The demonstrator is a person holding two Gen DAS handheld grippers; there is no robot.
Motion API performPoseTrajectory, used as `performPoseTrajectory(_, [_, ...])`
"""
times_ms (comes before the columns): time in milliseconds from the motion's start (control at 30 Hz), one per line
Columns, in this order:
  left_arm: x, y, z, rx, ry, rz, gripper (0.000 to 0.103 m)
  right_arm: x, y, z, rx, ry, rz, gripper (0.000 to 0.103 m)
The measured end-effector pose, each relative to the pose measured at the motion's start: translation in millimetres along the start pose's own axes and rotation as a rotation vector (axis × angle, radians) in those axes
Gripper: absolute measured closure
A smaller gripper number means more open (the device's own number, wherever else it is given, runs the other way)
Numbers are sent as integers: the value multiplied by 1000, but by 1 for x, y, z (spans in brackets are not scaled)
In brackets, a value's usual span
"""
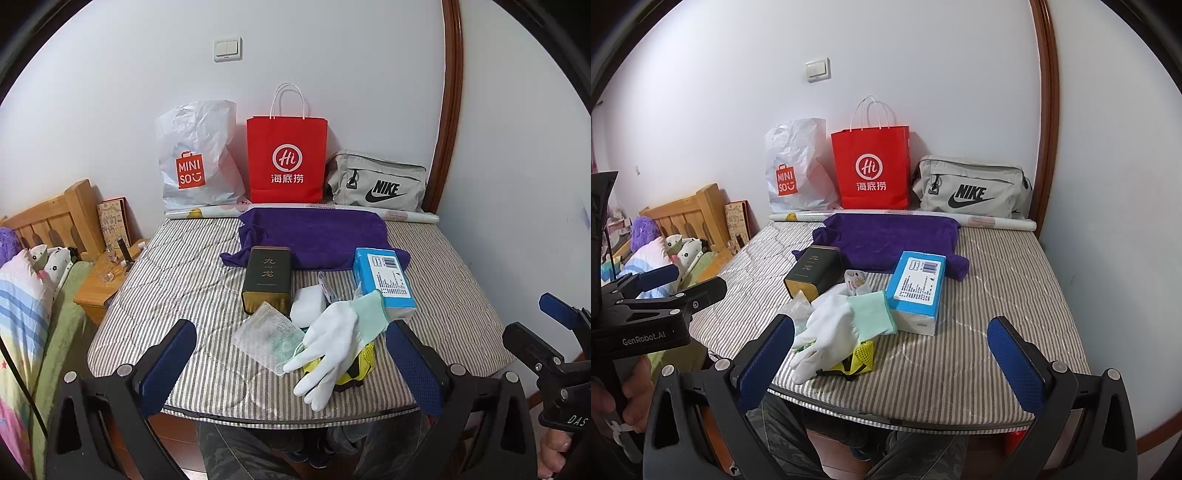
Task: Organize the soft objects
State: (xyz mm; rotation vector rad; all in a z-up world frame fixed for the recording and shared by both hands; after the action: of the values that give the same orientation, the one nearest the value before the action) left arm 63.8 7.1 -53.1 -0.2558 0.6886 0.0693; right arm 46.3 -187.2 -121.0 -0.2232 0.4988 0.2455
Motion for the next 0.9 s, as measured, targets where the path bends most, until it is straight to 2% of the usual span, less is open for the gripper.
performPoseTrajectory(900, [-2, 1, 0, 5, -3, 1, 0, -3, 2, 2, -13, -14, 5, 0])
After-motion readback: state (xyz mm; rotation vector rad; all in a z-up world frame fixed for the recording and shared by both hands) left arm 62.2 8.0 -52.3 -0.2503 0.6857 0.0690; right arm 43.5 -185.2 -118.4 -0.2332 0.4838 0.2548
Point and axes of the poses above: each gripper's, at about its wrist camera, not at the fingertips, and x roughly the way its jaws point, y to its left, z to its top, the point moved 9 cm from there along x, roughly the way its jaws point, and after that the axes turned 13 degrees about -x, right-handed, at the moved point
